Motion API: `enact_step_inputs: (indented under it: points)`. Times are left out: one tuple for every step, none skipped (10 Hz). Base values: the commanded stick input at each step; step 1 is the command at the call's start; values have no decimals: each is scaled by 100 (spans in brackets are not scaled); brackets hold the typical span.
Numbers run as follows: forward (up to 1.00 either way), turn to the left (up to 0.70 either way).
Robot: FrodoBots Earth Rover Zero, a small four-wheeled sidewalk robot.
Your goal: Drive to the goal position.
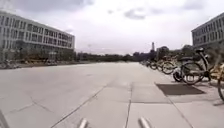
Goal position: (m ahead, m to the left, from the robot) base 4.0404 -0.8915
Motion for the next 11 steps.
enact_step_inputs:
  points:
    - [70, 0]
    - [70, 0]
    - [70, 0]
    - [70, 0]
    - [70, 0]
    - [70, 0]
    - [70, 0]
    - [70, 0]
    - [70, 0]
    - [70, 0]
    - [70, 0]
